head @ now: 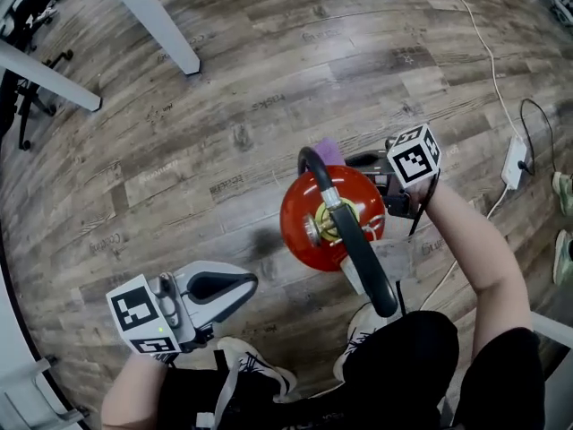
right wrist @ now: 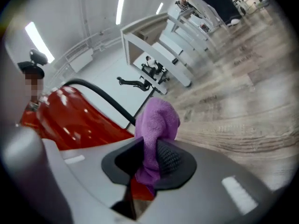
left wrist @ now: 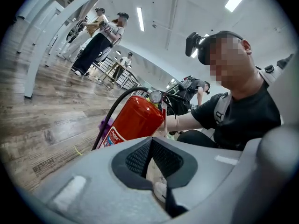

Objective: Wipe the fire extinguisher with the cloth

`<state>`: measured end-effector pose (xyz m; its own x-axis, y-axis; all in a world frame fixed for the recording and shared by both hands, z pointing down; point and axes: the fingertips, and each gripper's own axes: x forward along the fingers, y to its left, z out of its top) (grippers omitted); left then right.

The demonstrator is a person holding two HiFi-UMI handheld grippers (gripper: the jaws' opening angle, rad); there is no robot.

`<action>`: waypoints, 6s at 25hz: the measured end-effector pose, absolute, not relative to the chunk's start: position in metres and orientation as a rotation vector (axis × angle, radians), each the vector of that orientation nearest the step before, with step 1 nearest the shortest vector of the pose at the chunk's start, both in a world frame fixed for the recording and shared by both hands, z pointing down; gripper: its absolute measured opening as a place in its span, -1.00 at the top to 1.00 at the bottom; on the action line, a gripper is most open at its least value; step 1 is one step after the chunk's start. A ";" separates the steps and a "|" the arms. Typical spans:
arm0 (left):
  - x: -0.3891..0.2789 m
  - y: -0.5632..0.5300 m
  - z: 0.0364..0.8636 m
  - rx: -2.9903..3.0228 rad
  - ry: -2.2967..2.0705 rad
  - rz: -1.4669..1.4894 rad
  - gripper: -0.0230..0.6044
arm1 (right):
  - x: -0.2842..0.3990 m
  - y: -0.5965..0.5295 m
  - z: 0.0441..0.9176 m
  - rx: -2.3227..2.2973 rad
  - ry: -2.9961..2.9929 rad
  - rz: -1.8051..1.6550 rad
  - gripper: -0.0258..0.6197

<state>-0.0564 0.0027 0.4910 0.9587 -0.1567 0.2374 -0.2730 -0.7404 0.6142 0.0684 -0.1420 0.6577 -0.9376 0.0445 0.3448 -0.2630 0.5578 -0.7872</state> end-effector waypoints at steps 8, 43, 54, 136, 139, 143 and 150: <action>-0.034 -0.008 0.481 2.454 -0.227 0.146 0.93 | 0.101 -0.117 0.439 0.230 -2.819 0.995 0.70; -0.061 0.002 0.514 2.343 -0.311 0.212 0.93 | 0.111 -0.015 0.821 0.652 -2.167 1.598 0.70; -0.045 -0.005 0.503 2.379 -0.252 0.162 0.93 | 0.109 -0.014 0.546 0.296 -2.770 1.203 0.70; -0.061 -0.017 0.486 2.402 -0.291 0.032 0.93 | 0.017 -0.151 0.434 0.034 -2.223 0.168 0.71; -0.060 -0.020 0.488 2.399 -0.298 0.030 0.93 | 0.016 -0.131 0.418 -0.028 -2.255 0.146 0.71; -0.059 -0.025 0.484 2.391 -0.315 -0.002 0.93 | 0.021 -0.083 0.395 -0.162 -2.237 0.063 0.71; -0.056 -0.034 0.489 2.398 -0.353 -0.027 0.92 | 0.053 -0.012 0.370 -0.187 -2.048 -0.117 0.71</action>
<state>-0.0561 -0.0340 0.4888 0.9625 -0.2602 0.0762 -0.2454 -0.7165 0.6530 0.0531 -0.0118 0.3704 -0.4573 0.0826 0.8855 0.1827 0.9832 0.0026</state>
